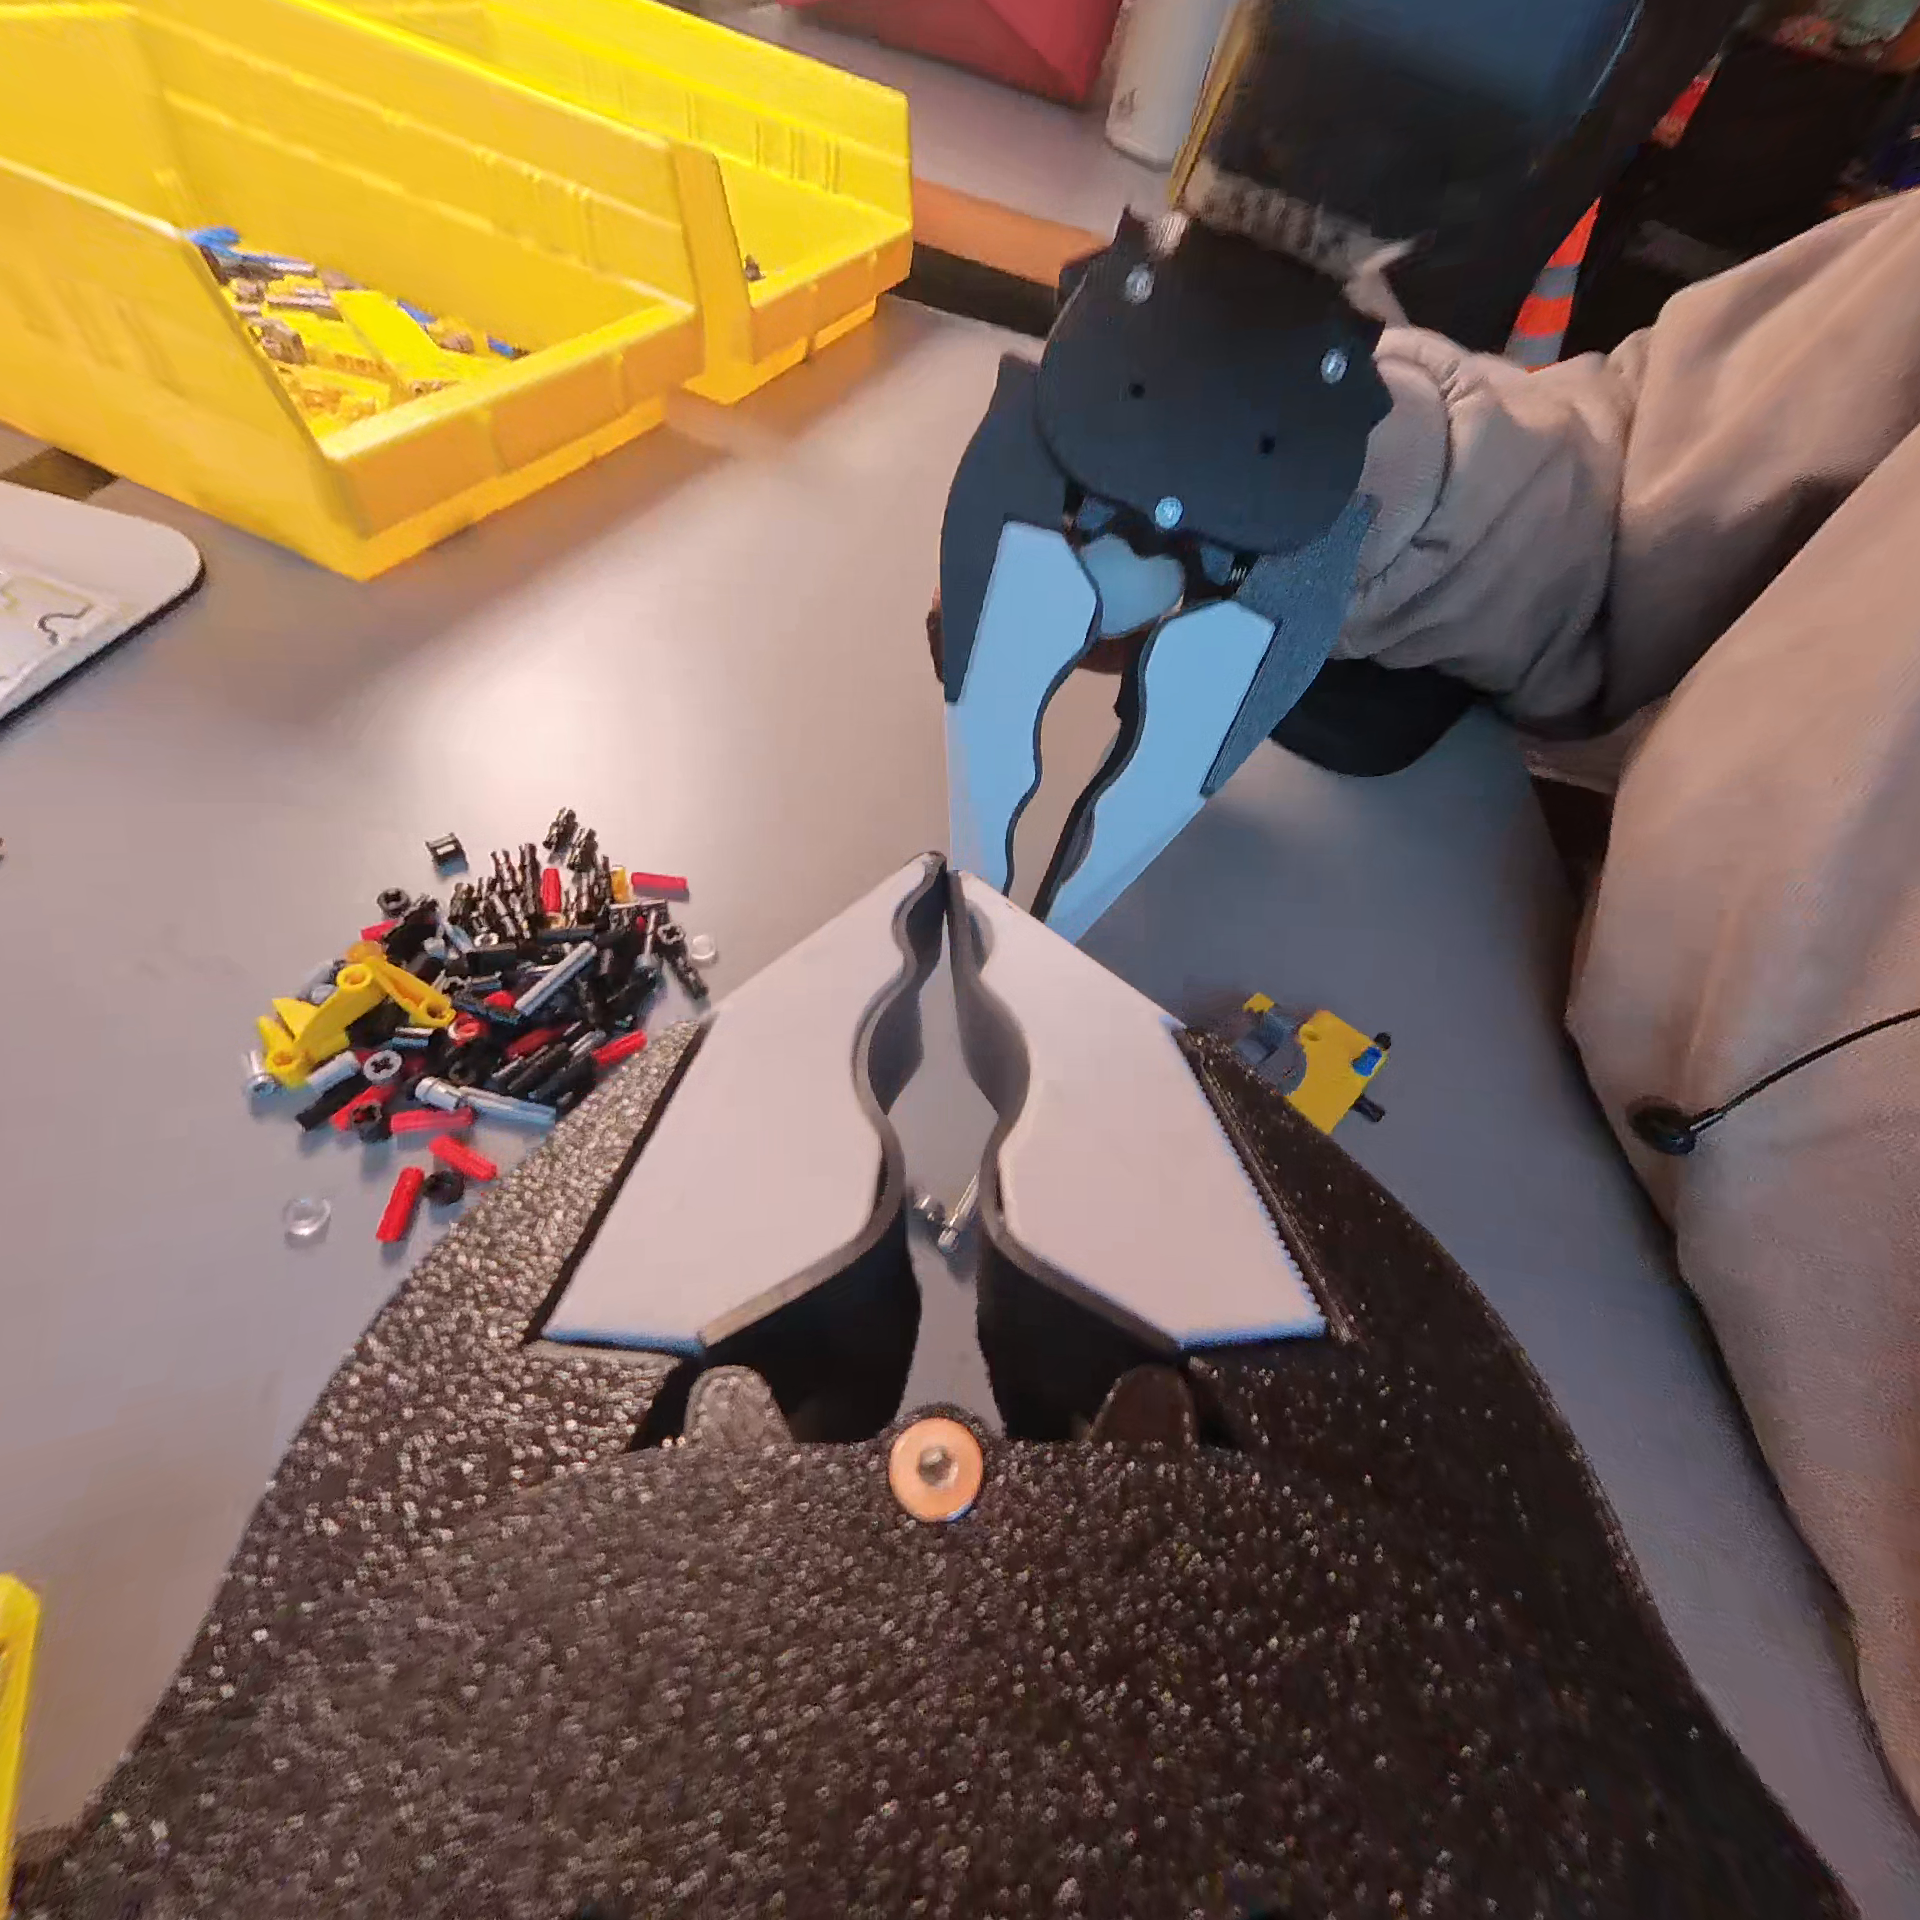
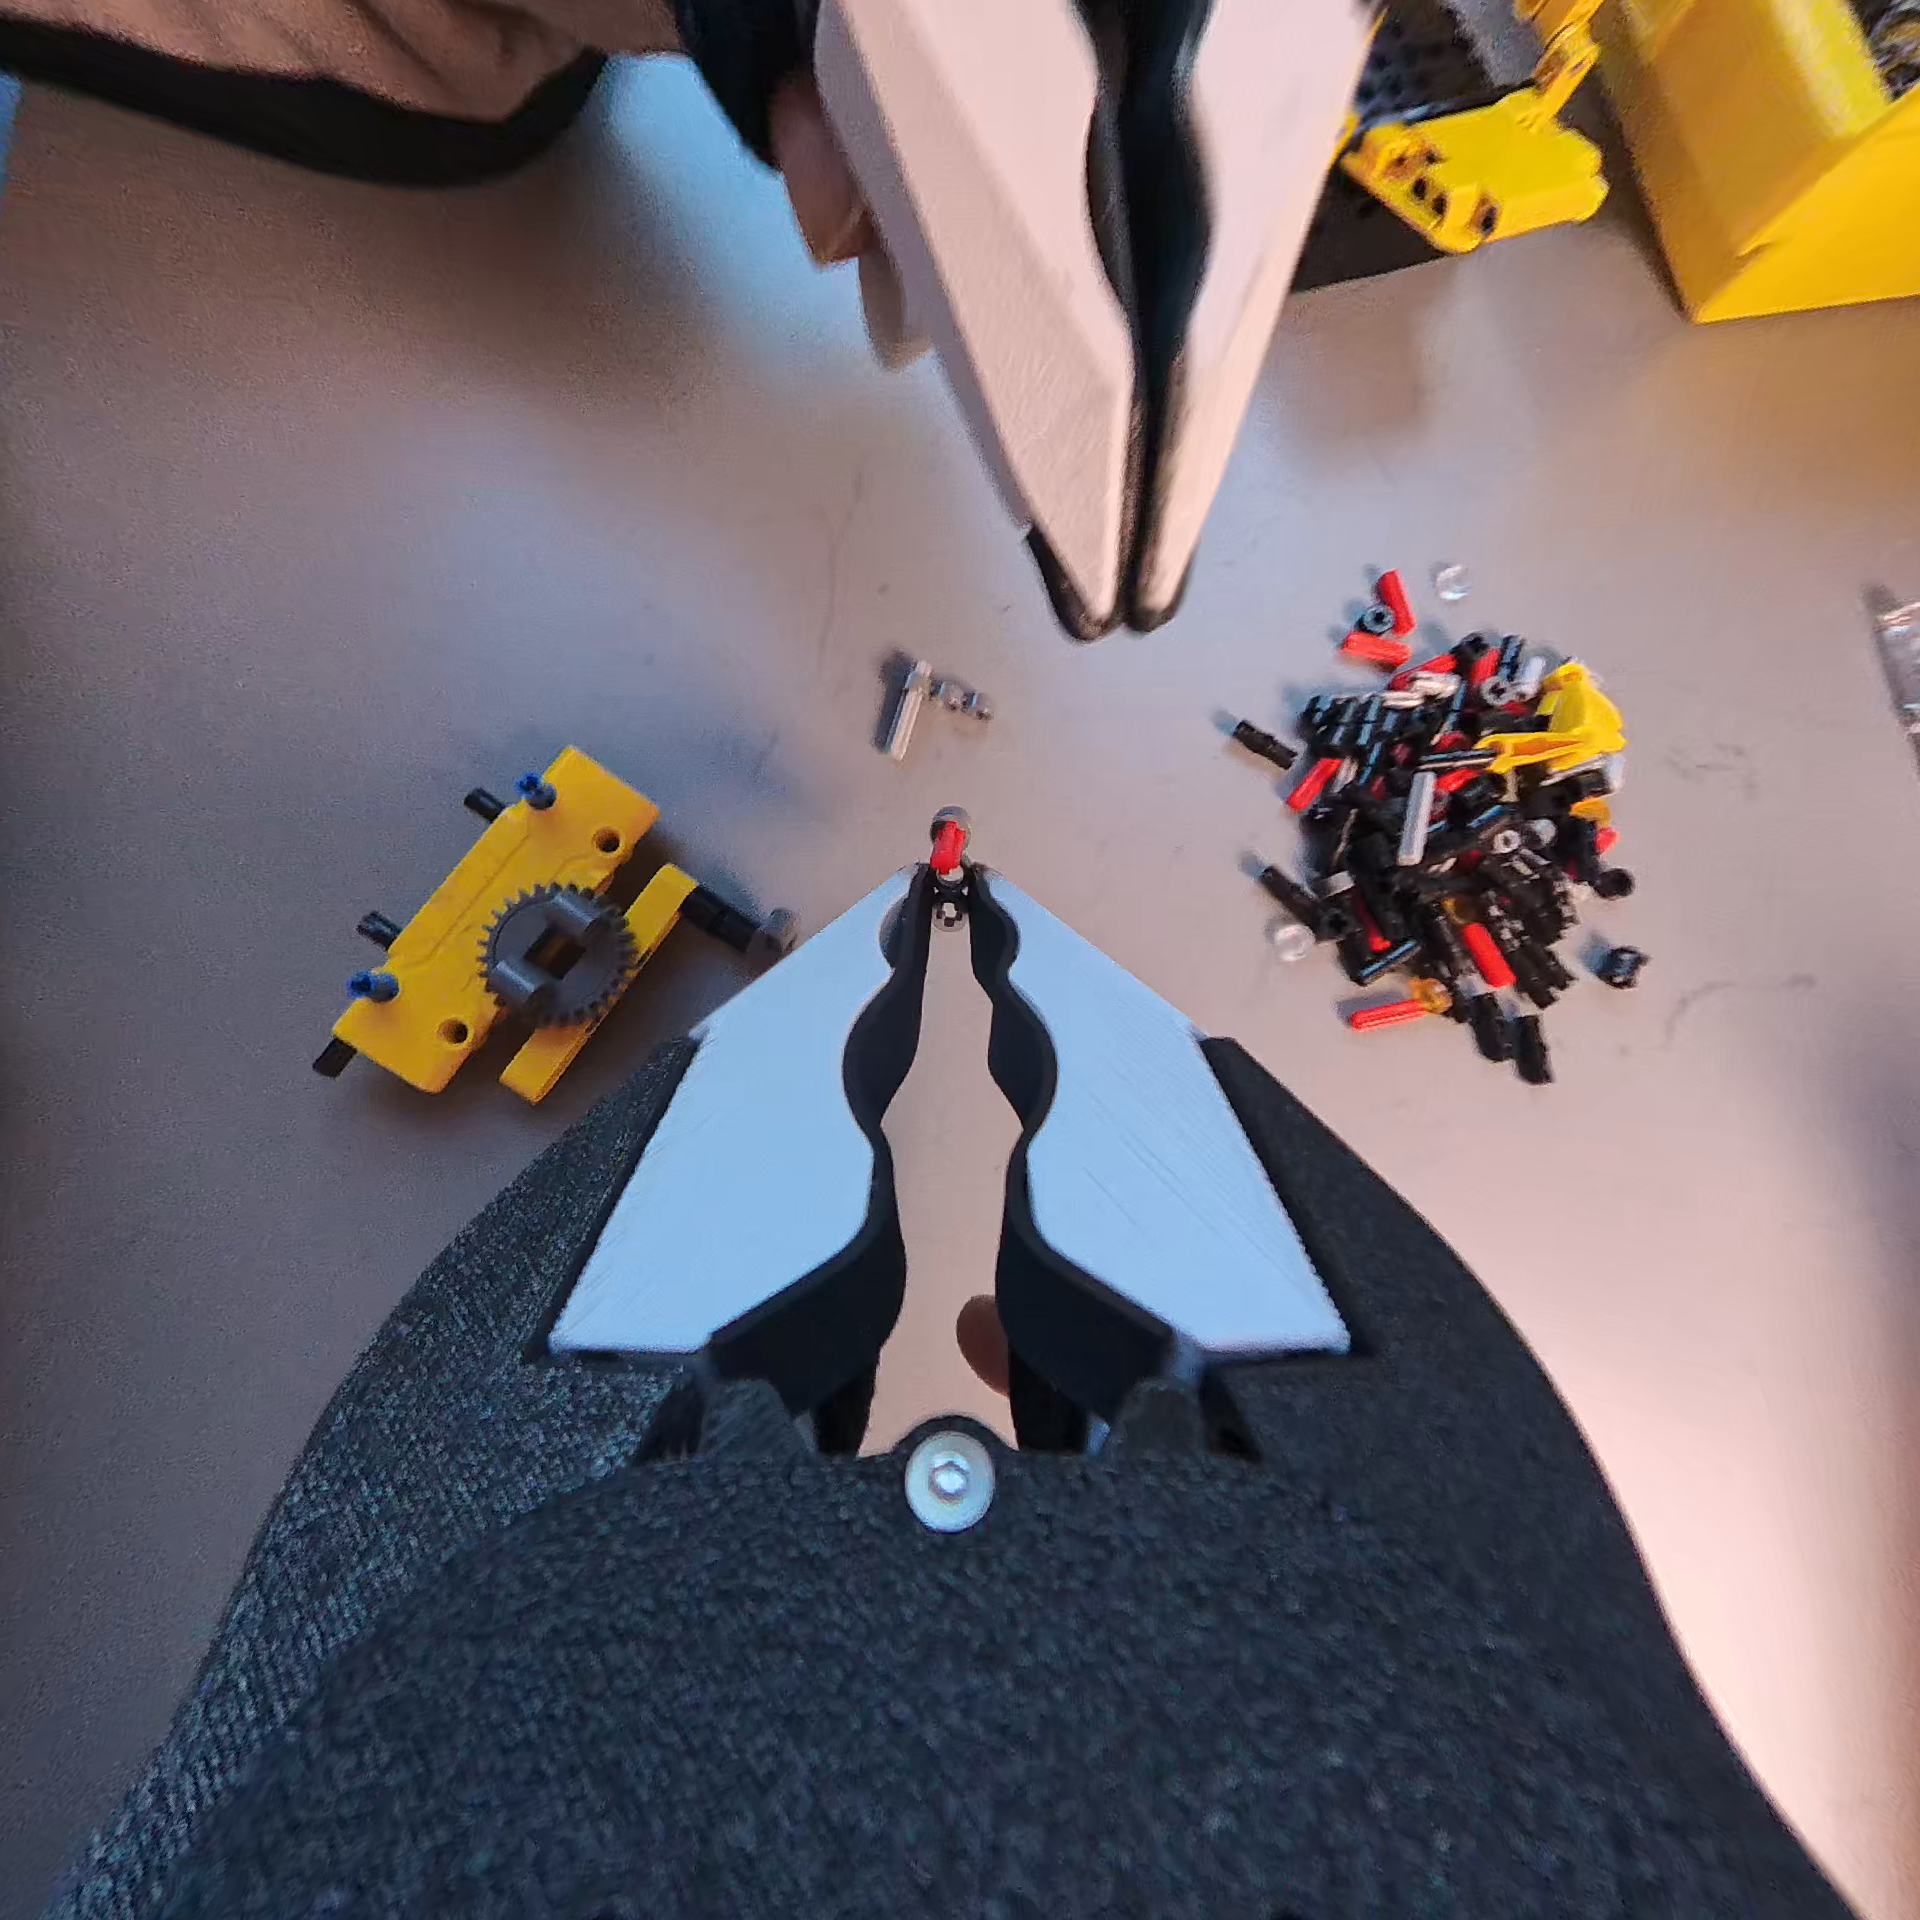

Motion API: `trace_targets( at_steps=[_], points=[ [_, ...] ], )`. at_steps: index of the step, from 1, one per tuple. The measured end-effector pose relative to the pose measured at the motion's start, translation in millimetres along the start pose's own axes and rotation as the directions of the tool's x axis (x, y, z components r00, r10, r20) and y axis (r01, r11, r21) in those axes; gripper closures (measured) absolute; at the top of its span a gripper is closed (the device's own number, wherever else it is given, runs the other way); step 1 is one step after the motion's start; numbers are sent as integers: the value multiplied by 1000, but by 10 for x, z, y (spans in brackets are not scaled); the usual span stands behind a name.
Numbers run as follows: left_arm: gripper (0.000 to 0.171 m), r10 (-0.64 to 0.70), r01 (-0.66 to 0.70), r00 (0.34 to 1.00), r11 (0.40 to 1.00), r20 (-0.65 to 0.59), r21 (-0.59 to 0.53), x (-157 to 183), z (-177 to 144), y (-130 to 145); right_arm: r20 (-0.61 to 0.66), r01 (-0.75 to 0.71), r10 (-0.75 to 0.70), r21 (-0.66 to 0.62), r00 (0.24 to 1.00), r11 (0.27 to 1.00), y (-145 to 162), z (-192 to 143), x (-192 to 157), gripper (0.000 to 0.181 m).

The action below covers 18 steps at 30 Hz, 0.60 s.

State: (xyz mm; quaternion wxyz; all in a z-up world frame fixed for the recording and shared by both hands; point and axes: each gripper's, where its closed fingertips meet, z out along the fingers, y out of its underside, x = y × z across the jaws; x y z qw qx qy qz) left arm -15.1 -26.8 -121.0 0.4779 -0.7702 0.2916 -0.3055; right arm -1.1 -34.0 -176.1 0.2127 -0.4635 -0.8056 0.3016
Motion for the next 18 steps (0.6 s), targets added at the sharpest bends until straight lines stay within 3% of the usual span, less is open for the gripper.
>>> trace_targets(
  at_steps=[2,4,9,13,18],
  points=[
    [171,50,-48,998,997,30,-66,-37,25,123,-34,0,2,80,999,997,-105,-39,77,175],
    [153,63,-62,998,996,20,-70,-3,44,168,-64,24,-11,210,998,977,-239,-127,130,175],
    [151,84,-81,996,993,-30,88,152,8,-81,-22,14,-1,583,1000,813,-668,-492,105,175],
    [151,9,19,991,978,-133,210,277,-40,-262,59,-44,0,732,998,680,-877,-710,6,175],
    [161,33,30,984,938,-175,346,431,-148,-535,277,-283,92,800,956,529,-984,-836,18,175]
  ],
)
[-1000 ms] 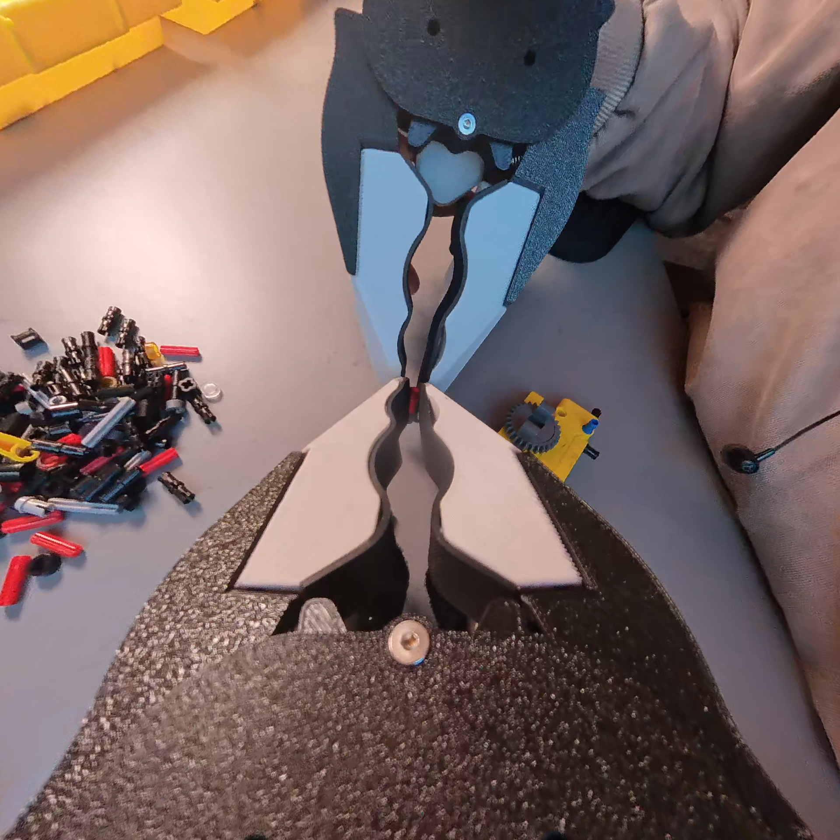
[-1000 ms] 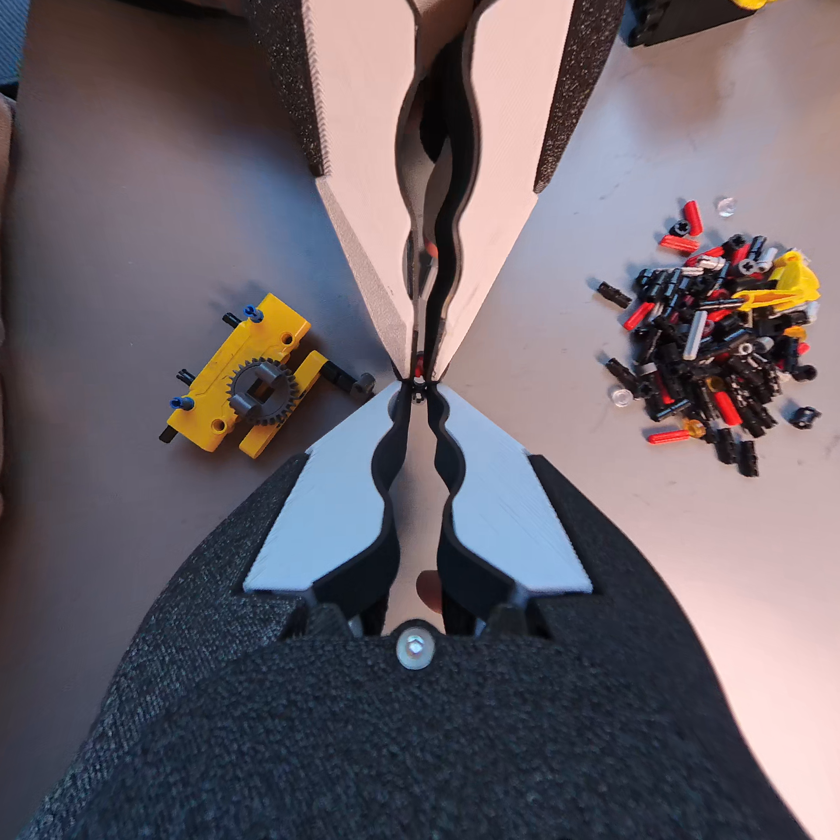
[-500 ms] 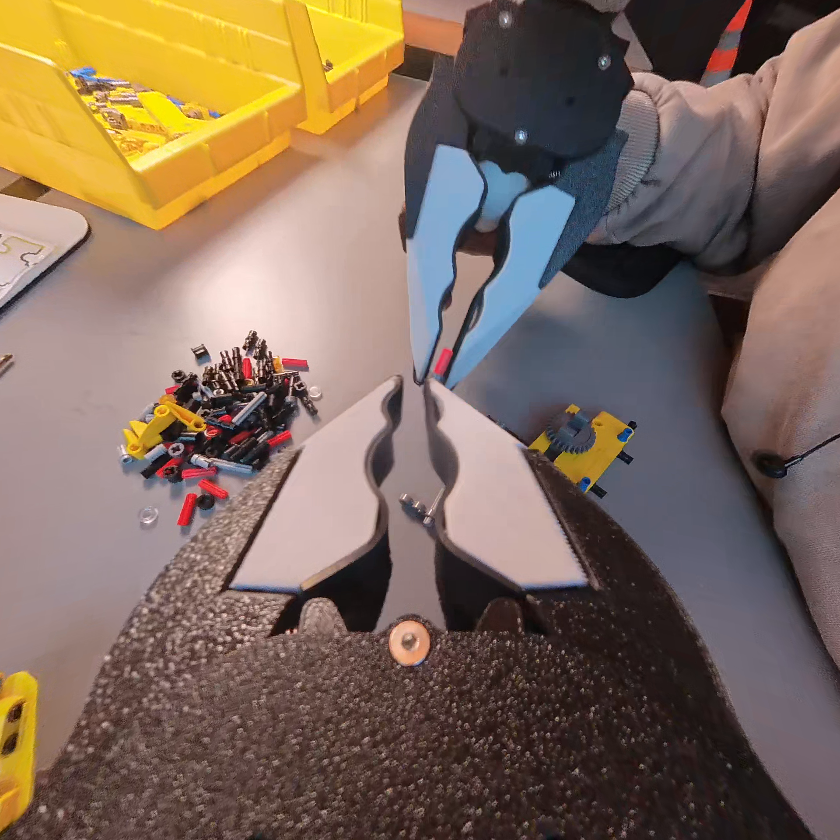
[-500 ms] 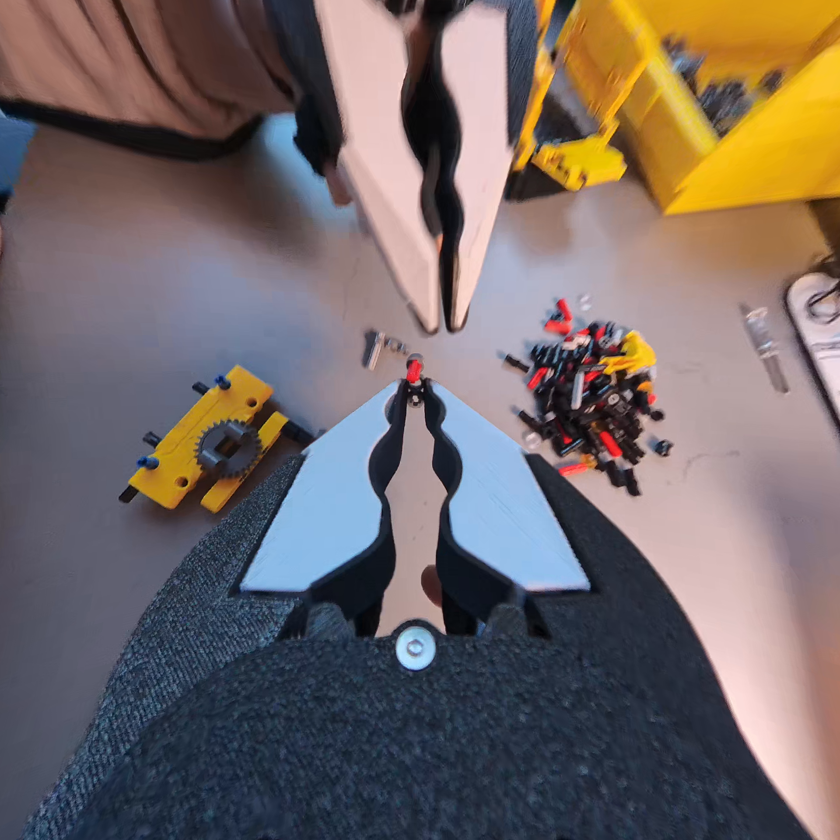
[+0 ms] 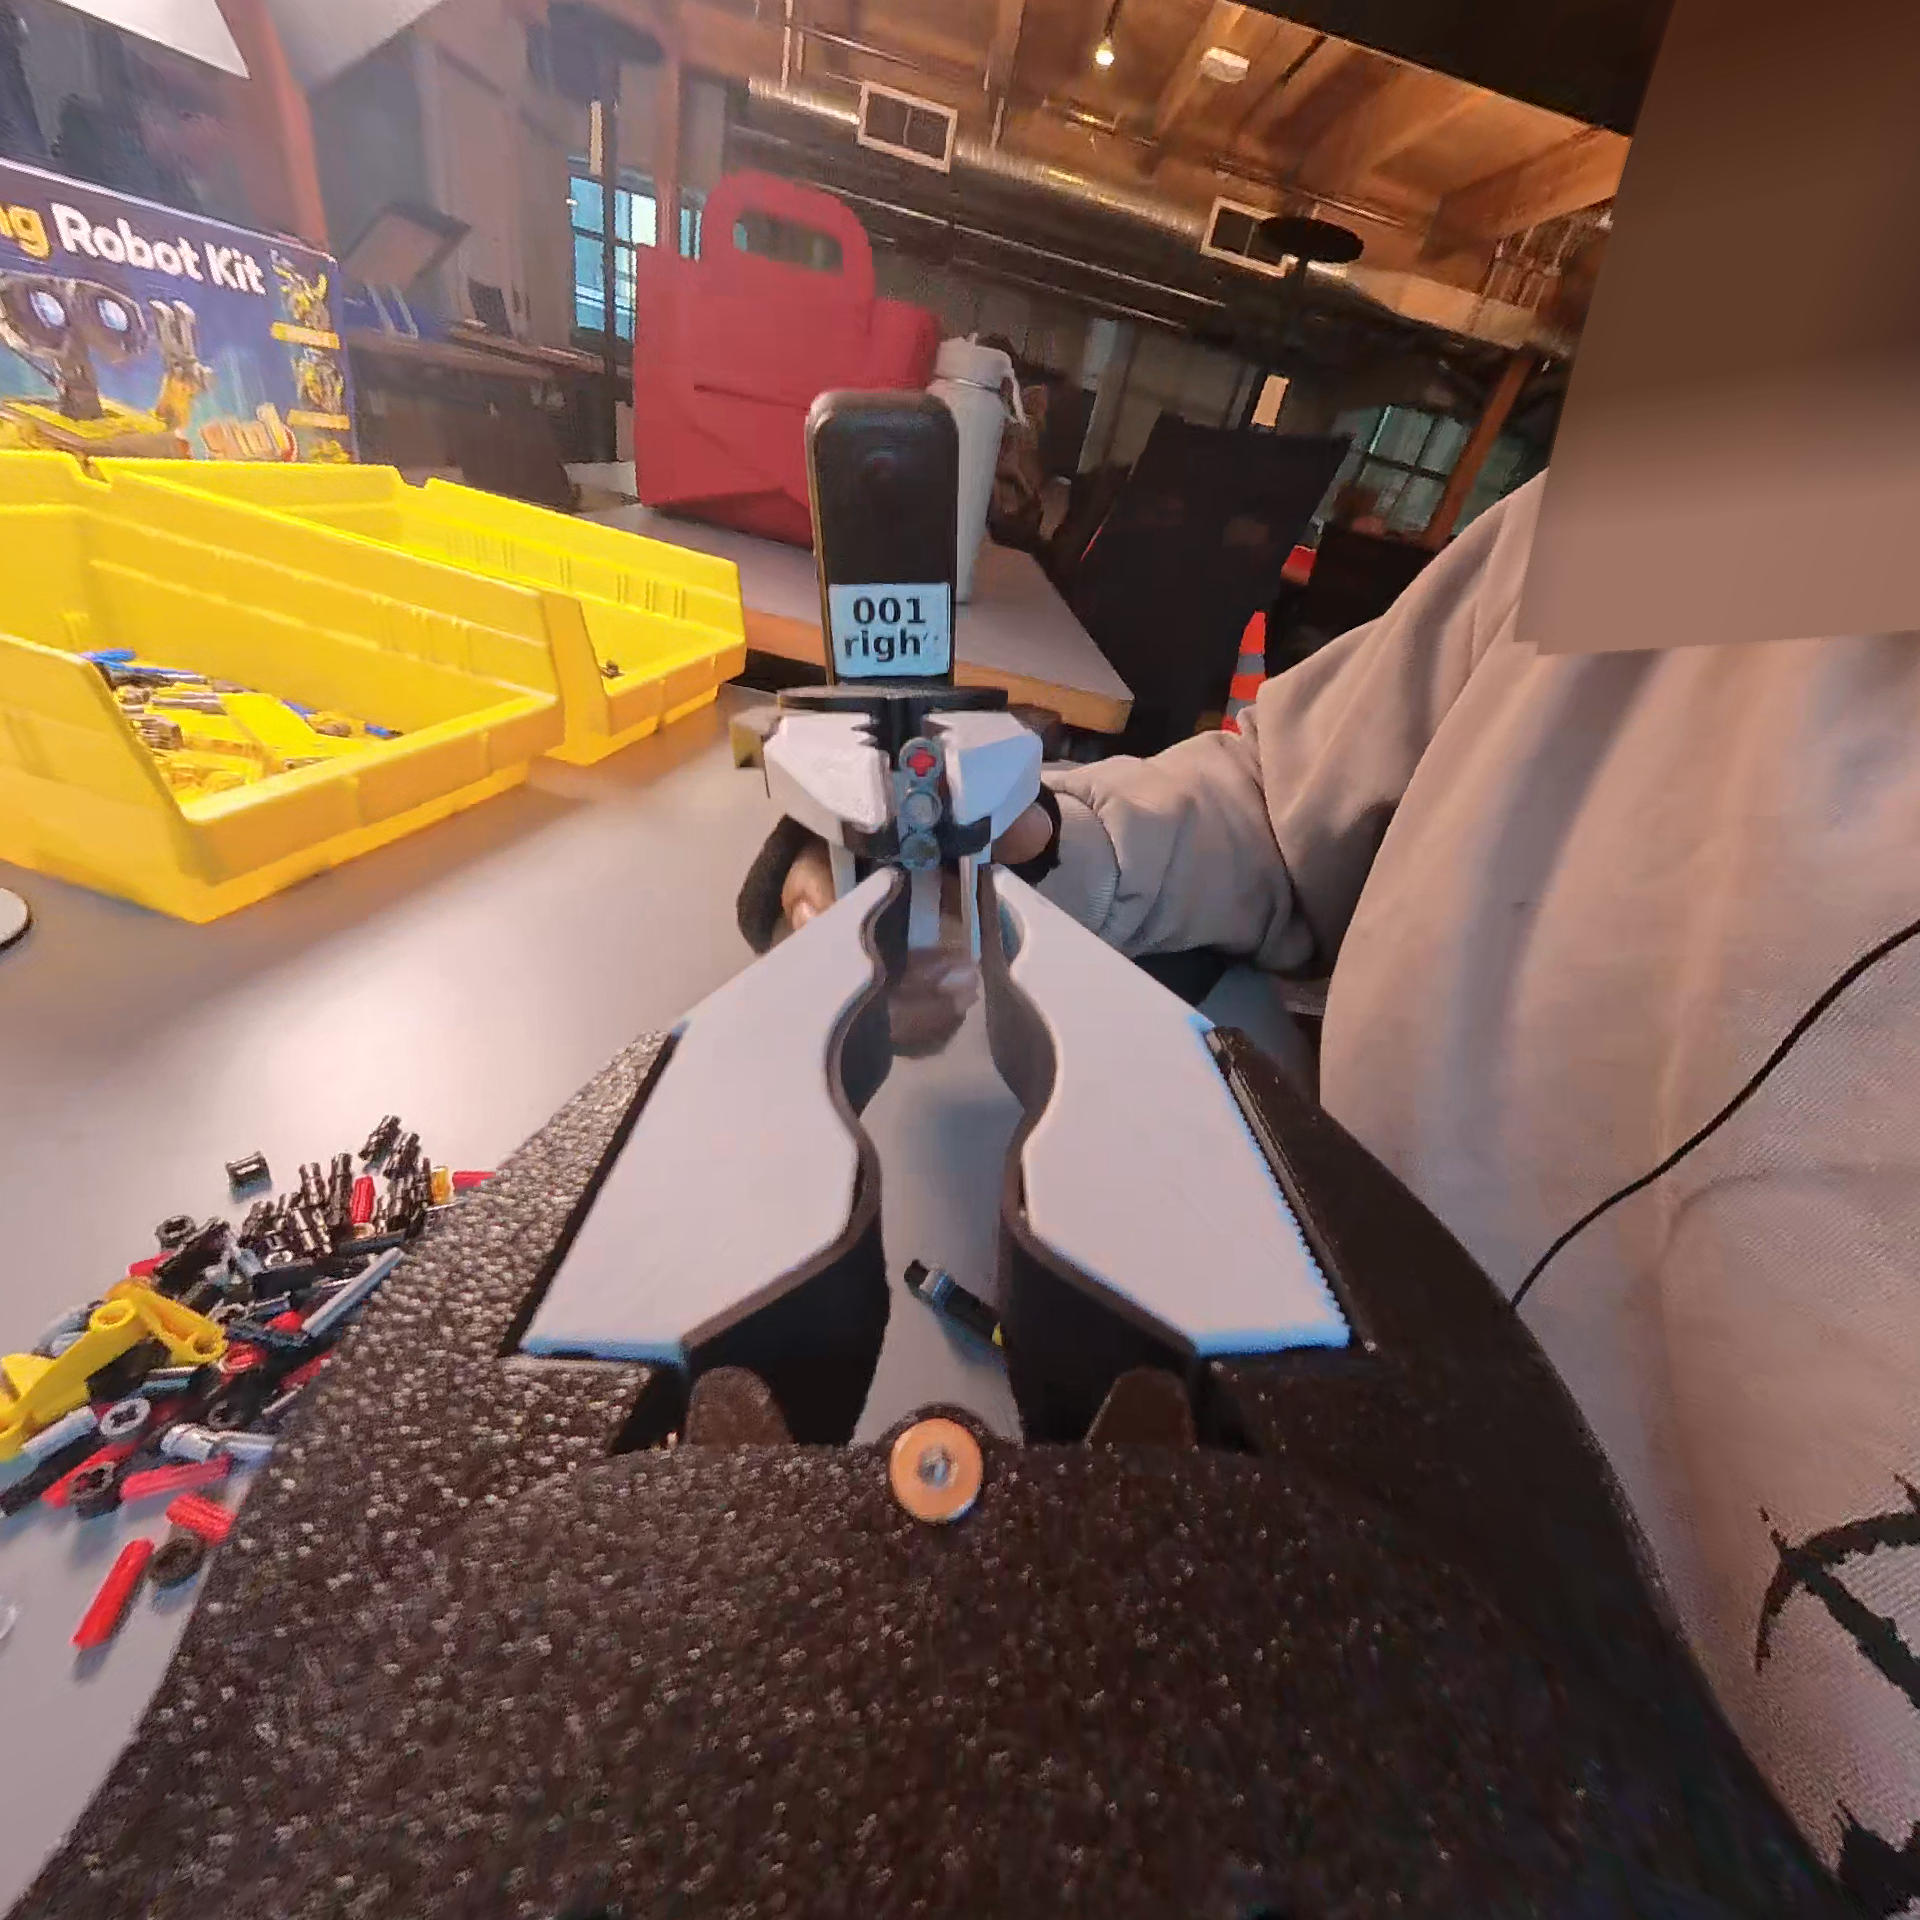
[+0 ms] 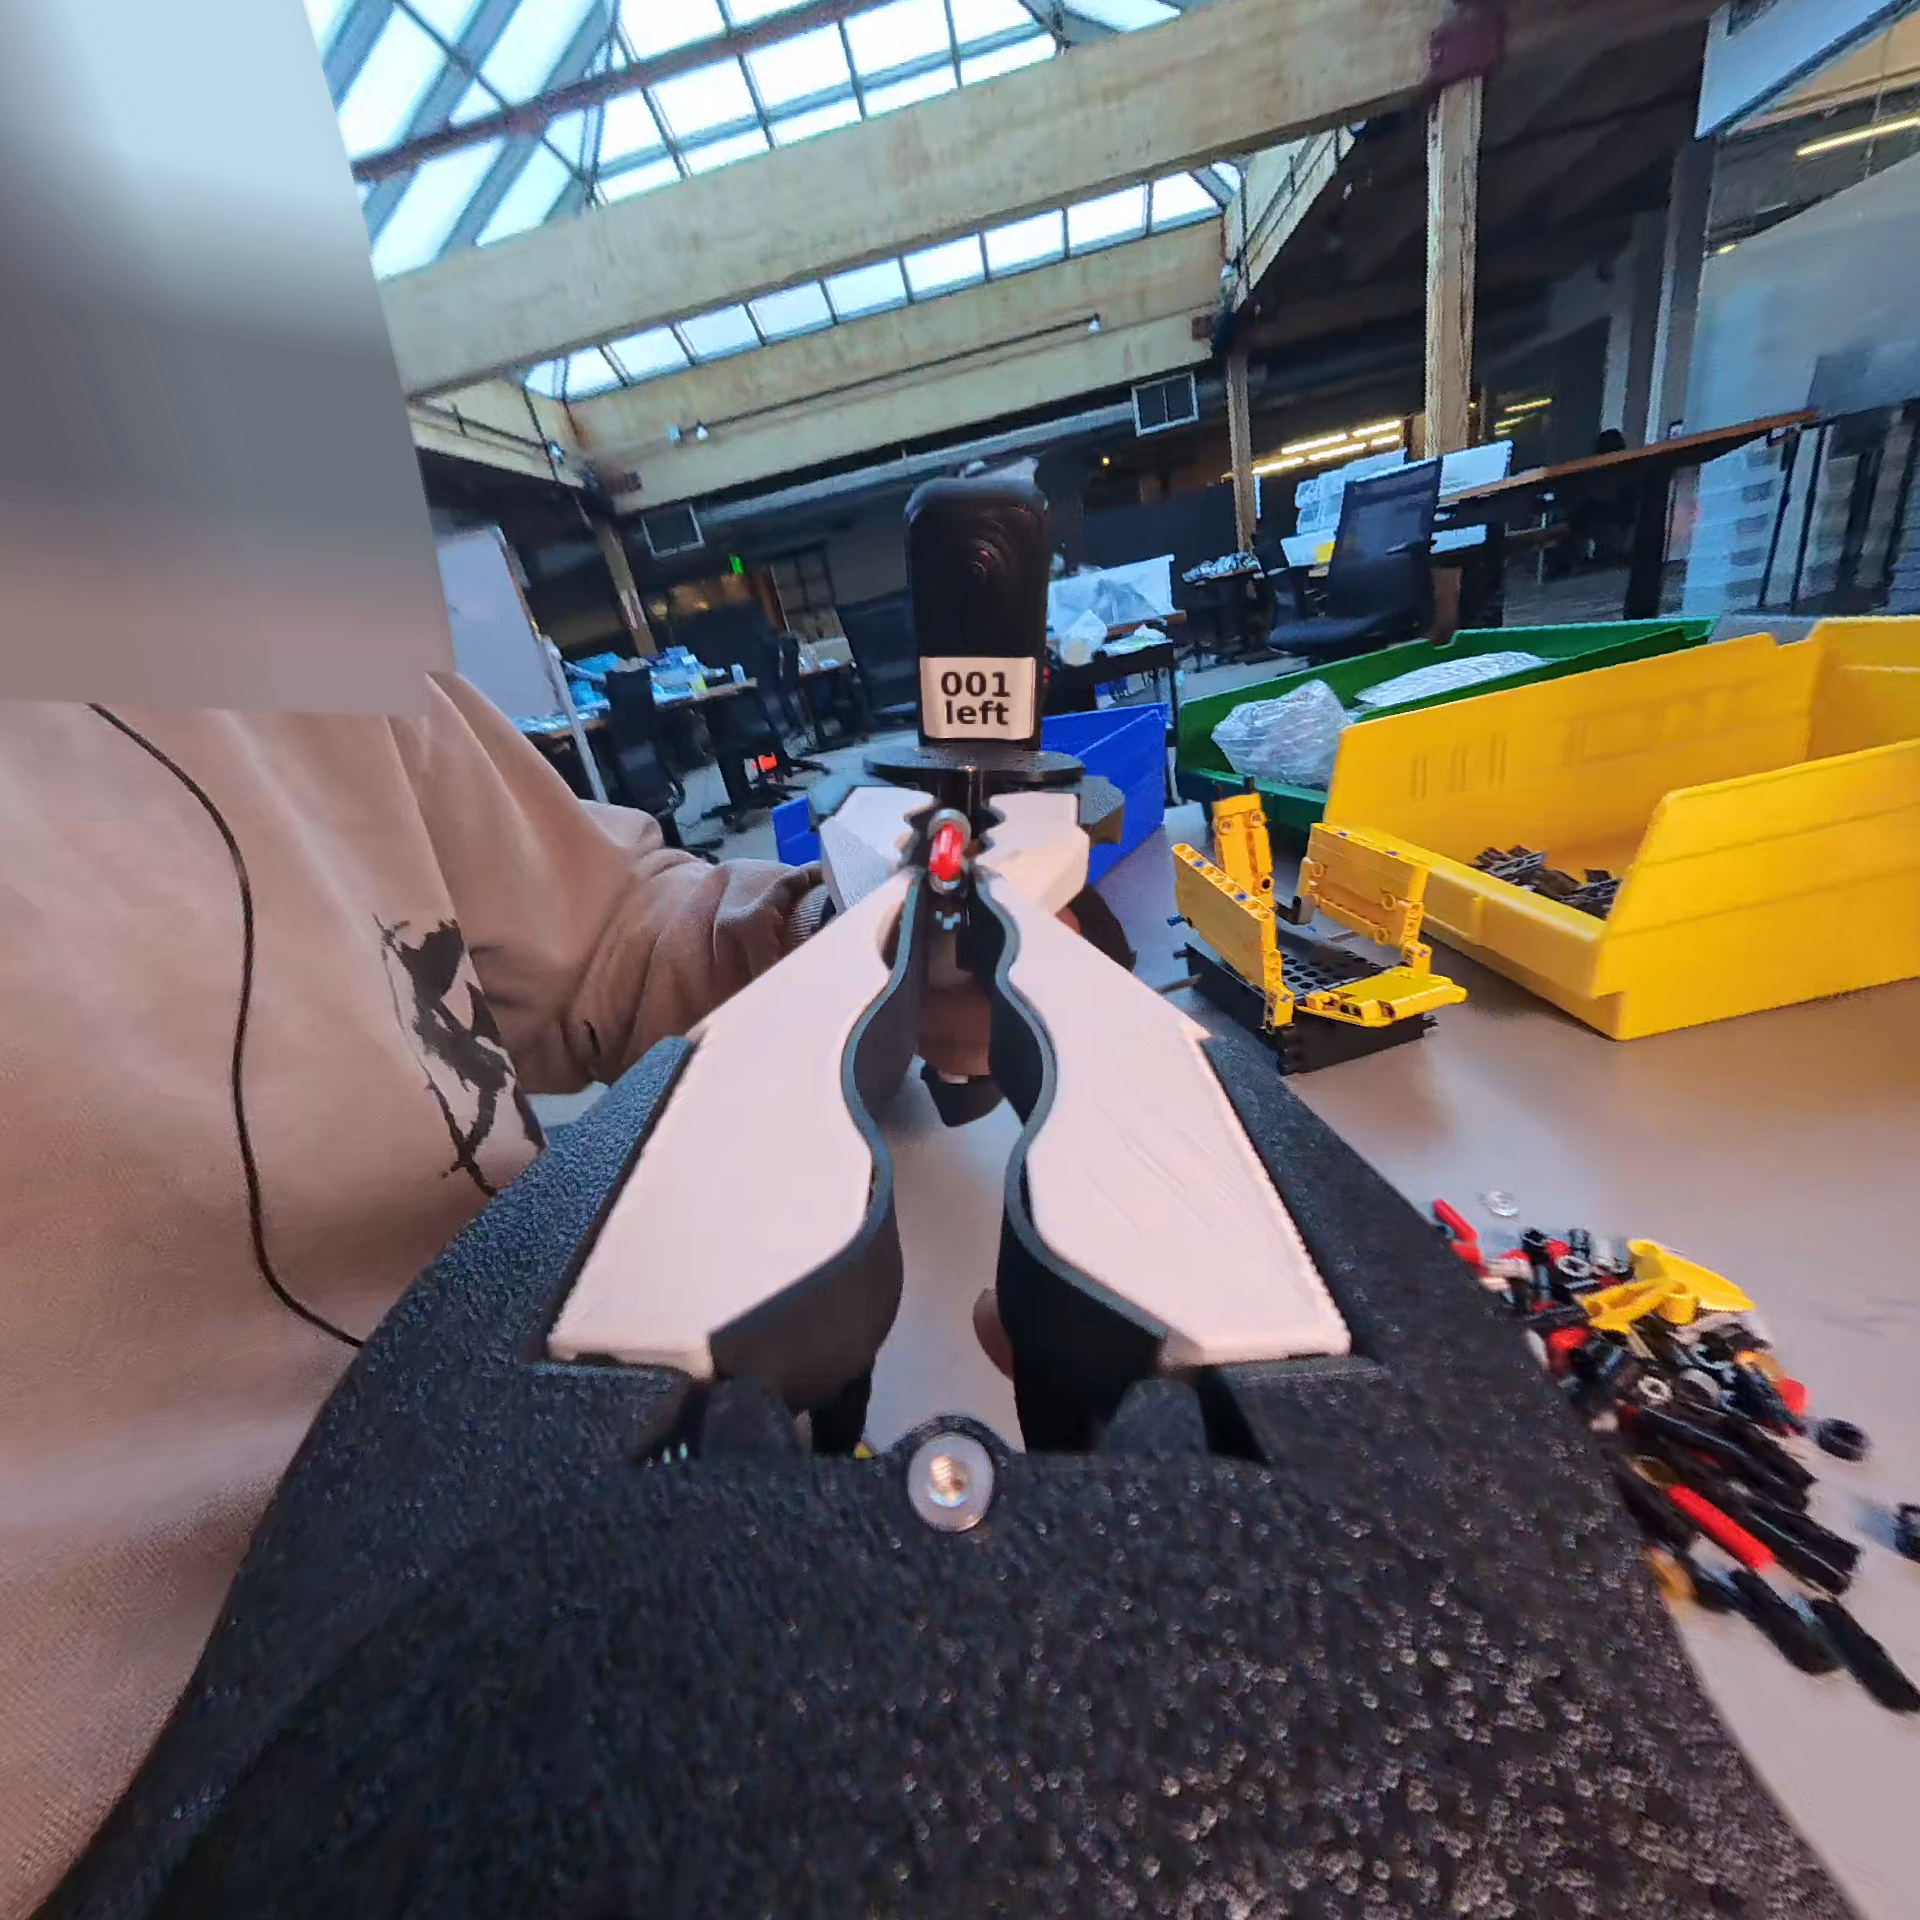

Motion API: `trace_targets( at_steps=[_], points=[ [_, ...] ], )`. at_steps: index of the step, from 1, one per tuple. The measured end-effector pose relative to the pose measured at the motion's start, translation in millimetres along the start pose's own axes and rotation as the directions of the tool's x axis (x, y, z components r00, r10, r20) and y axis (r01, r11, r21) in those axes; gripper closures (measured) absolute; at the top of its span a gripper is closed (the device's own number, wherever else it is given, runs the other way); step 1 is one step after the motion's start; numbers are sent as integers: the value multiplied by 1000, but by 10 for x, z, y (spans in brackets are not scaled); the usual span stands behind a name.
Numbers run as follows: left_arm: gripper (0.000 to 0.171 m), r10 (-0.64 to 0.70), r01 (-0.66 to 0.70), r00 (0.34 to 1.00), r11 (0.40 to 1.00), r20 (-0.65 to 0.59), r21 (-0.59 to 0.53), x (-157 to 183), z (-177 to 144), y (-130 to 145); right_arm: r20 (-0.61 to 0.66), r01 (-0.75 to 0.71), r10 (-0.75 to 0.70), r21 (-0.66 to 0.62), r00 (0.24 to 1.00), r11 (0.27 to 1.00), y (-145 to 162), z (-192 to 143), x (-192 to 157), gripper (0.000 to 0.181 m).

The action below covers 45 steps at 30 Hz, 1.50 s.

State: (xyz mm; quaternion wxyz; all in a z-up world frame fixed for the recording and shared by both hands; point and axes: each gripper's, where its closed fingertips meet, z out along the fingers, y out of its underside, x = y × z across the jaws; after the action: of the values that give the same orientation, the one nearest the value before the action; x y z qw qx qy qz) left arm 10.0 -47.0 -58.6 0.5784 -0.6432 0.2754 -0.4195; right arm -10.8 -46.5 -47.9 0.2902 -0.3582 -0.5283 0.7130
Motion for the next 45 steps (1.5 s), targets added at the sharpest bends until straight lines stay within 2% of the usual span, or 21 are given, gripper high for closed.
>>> trace_targets(
  at_steps=[3,6,10,14,16,20,23,25,27,30,36,38,41,43,45],
  points=[
    [165,8,-8,997,1000,72,-2,-92,-11,-7,3,-51,51,23,999,998,3,7,34,175],
    [171,-30,29,998,1000,53,11,-87,-10,-4,14,-91,90,47,996,995,-1,13,43,174],
    [171,-40,40,997,999,61,7,-124,-34,19,5,-85,85,9,996,996,52,6,62,168],
    [171,-36,40,996,998,86,-45,-206,-53,137,-10,-75,74,-5,997,997,63,-8,91,170],
    [171,-40,51,990,996,136,-77,-322,-98,206,-26,-66,65,-19,998,998,64,-39,127,171],
    [171,17,21,944,994,331,-111,-693,-350,229,-109,-40,37,-25,993,999,4,-163,297,165],
    [170,55,40,887,980,458,-195,-965,-584,345,-192,-30,19,-53,981,998,14,-262,470,151],
    [160,71,95,860,951,505,-296,-1086,-685,536,-234,-29,7,-92,972,995,61,-297,554,136],
    [155,112,131,843,906,526,-403,-1148,-737,744,-257,-8,-27,-132,966,991,115,-309,593,135],
    [155,174,102,842,878,511,-468,-1151,-656,888,-273,11,-70,-209,960,978,244,-304,625,144],
    [157,262,86,848,790,461,-607,-1176,-496,1112,-259,31,-126,-344,958,939,501,-249,629,145],
    [161,285,69,862,755,420,-652,-1131,-550,1118,-245,45,-148,-379,958,924,558,-243,606,146],
    [153,145,68,958,725,249,-685,-692,-685,1070,-226,86,-198,-427,954,900,607,-250,583,146],
    [143,65,52,990,669,129,-742,-354,-870,1142,-218,99,-214,-443,952,891,631,-245,580,147],
    [138,142,-13,986,597,89,-802,-287,-1017,1245,-215,90,-204,-447,955,890,661,-231,581,148]
  ],
)
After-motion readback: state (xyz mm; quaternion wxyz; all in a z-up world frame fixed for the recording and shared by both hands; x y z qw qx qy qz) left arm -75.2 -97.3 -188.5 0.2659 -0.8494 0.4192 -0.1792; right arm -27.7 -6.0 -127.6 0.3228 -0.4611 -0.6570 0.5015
